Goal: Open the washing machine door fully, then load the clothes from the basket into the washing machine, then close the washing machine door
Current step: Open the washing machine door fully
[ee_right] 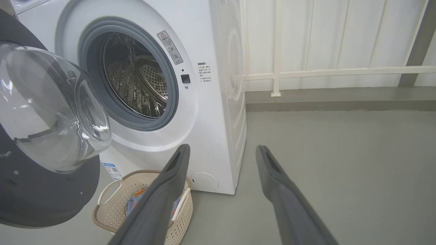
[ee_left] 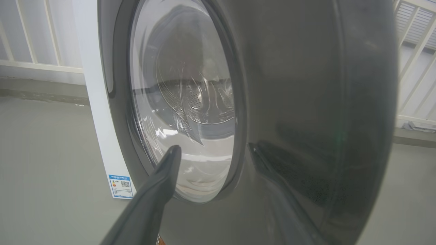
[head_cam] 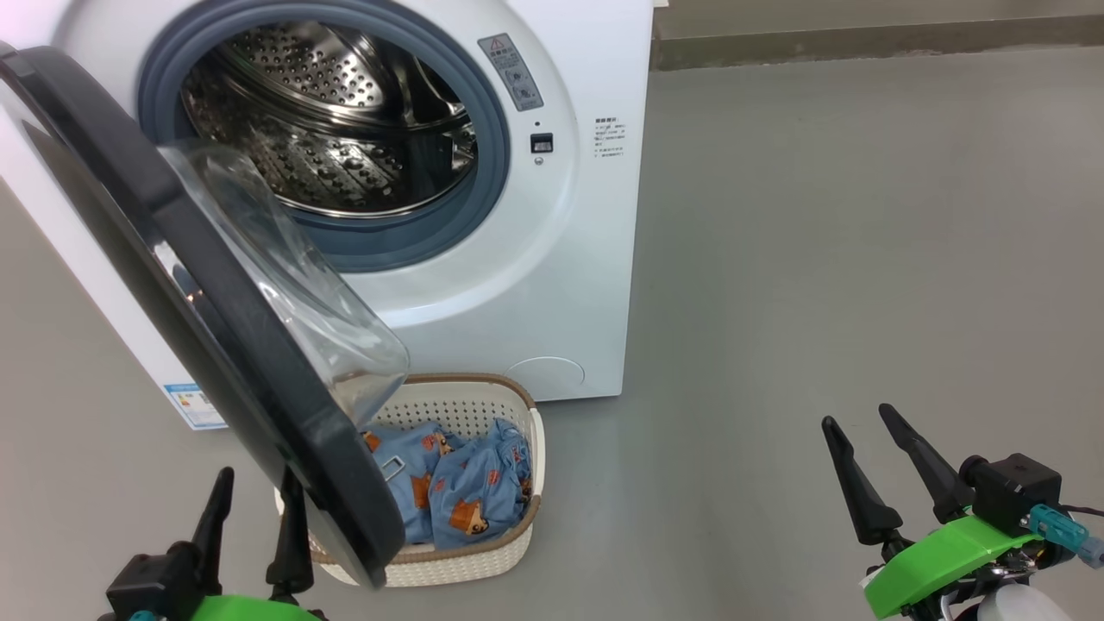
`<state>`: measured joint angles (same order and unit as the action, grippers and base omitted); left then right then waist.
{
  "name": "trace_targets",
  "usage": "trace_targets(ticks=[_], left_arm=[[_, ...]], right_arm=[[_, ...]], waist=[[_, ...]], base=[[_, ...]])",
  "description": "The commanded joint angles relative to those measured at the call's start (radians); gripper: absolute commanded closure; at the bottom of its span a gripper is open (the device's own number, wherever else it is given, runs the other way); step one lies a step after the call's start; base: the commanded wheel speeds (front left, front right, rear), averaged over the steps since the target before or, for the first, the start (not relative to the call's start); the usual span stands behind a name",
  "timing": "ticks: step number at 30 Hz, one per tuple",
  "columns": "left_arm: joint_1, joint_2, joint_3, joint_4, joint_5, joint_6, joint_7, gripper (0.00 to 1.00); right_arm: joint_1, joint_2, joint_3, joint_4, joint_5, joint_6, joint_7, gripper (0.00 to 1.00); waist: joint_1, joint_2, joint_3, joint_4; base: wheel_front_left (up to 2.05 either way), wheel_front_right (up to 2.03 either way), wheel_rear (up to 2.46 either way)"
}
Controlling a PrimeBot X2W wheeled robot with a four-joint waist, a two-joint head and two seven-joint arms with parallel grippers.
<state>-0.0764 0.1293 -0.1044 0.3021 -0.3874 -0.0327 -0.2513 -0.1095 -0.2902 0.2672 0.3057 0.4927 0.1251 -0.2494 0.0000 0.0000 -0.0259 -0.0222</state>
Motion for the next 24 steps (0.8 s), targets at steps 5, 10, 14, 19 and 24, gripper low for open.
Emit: trace_targets(ticks=[5,10,14,19,24], left_arm=[[-0.030,0.013,0.026,-0.013,-0.004,0.004,-0.010,0.00],[-0.030,0.013,0.024,-0.006,-0.010,0.002,-0.010,1.00],[-0.033,0.011,0.030,-0.014,-0.014,0.006,-0.010,1.00],[-0.032,0.013,0.043,-0.040,-0.005,0.011,-0.010,1.00],[-0.031,0.010,0.069,-0.094,0.007,0.016,-0.010,1.00]], right_arm=[[-0.005,-0.017,0.014,-0.017,-0.005,0.006,-0.012,0.00],[-0.005,-0.016,0.013,-0.015,-0.001,0.006,-0.012,0.00],[-0.002,-0.018,0.012,-0.014,-0.002,0.006,-0.012,0.00],[-0.002,-0.018,0.014,-0.015,-0.001,0.006,-0.012,0.00],[0.002,-0.016,0.012,-0.013,-0.001,0.006,-0.012,0.00]], waist=[[0.0000,0.0000,0.000,0.002],[0.0000,0.0000,-0.002,0.004],[0.0000,0.0000,-0.004,0.009],[0.0000,0.0000,-0.007,0.012],[0.0000,0.0000,-0.010,0.018]], base=[[0.00,0.00,0.00],[0.00,0.00,0.00],[0.00,0.00,0.00],[0.00,0.00,0.00],[0.00,0.00,0.00]])
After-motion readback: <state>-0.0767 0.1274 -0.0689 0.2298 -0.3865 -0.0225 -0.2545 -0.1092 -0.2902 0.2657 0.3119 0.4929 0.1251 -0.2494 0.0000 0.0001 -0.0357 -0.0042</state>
